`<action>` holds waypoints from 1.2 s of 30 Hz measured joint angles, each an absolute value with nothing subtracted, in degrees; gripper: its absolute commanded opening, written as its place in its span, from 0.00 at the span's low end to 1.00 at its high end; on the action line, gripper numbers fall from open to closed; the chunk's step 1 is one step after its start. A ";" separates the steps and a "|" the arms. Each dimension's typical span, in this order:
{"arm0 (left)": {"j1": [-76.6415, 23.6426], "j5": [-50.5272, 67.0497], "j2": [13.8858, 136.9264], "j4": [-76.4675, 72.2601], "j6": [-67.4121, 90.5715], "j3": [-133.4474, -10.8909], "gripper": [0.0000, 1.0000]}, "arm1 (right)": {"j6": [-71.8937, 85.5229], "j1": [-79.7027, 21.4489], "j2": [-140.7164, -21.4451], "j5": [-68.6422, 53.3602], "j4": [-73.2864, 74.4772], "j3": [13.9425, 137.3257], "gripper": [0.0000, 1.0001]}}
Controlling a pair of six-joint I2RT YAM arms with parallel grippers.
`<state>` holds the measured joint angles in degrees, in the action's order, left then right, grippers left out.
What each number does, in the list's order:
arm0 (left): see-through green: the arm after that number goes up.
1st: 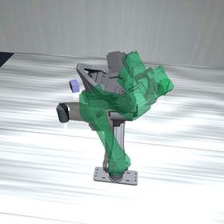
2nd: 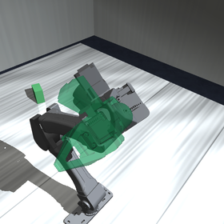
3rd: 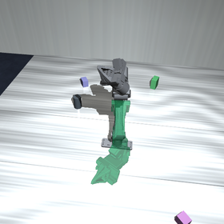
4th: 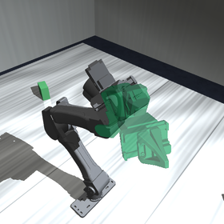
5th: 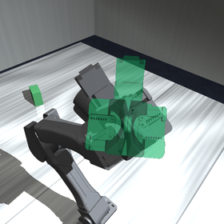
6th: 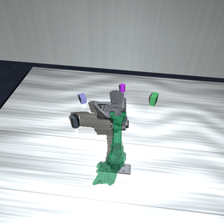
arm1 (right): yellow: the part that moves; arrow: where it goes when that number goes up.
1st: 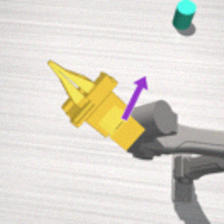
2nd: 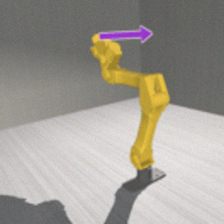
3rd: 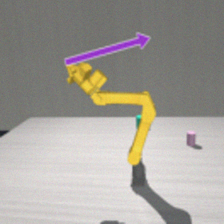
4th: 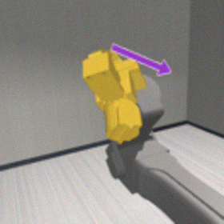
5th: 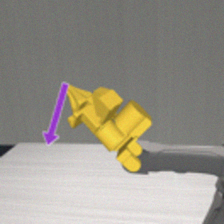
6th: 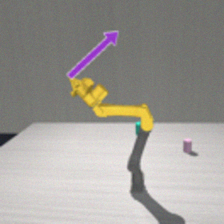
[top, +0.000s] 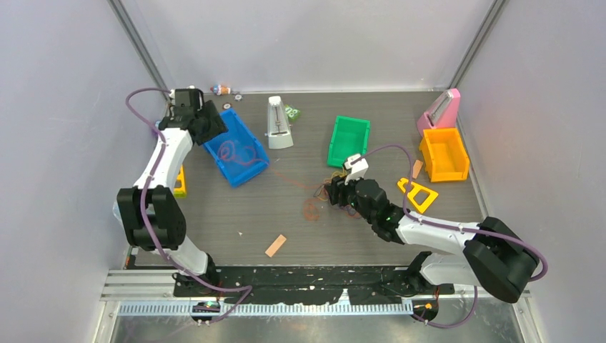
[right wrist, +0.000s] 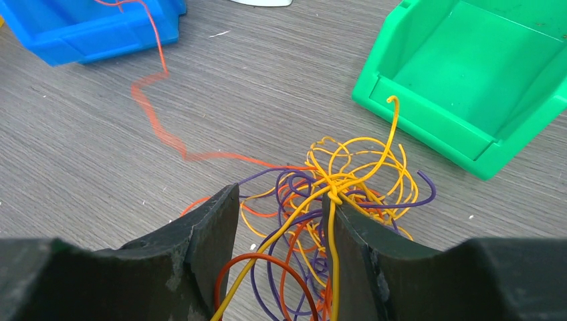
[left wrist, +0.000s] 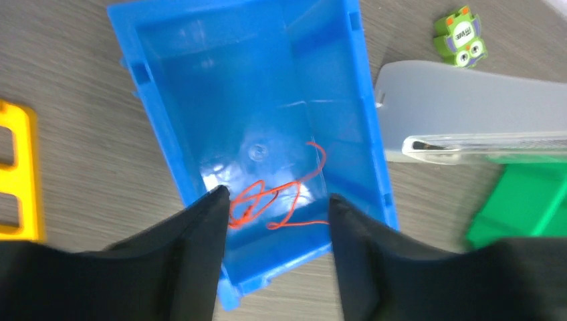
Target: Untangle the cables
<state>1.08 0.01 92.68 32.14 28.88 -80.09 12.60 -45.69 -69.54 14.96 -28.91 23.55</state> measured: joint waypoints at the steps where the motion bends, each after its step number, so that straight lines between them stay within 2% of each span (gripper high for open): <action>1: 1.08 0.64 92.71 32.51 28.71 -80.14 0.76 | 12.53 -45.69 -69.58 14.85 -28.97 23.55 0.48; 5: 1.08 2.28 91.24 32.88 28.51 -80.09 0.99 | 12.36 -45.69 -69.80 14.87 -29.08 23.55 0.47; 6: 1.02 2.70 90.28 32.73 28.29 -79.75 0.99 | 12.36 -45.69 -69.80 14.92 -29.12 23.55 0.47; 13: -1.72 4.71 78.63 31.83 28.32 -73.80 1.00 | 12.36 -45.69 -69.95 15.40 -29.08 23.57 0.46; 20: -7.55 7.94 66.92 28.84 34.26 -60.14 1.00 | 12.36 -45.69 -70.57 15.77 -28.99 23.57 0.46; 26: -11.81 9.98 61.98 26.17 43.68 -52.75 1.00 | 12.36 -45.69 -70.81 15.79 -28.91 23.57 0.46; 30: -19.00 9.15 58.48 20.75 49.98 -46.48 1.00 | 12.36 -45.69 -70.81 15.86 -28.91 23.57 0.46; 36: -27.20 7.20 60.05 12.49 57.52 -41.21 0.99 | 12.36 -45.69 -70.81 15.86 -28.93 23.57 0.46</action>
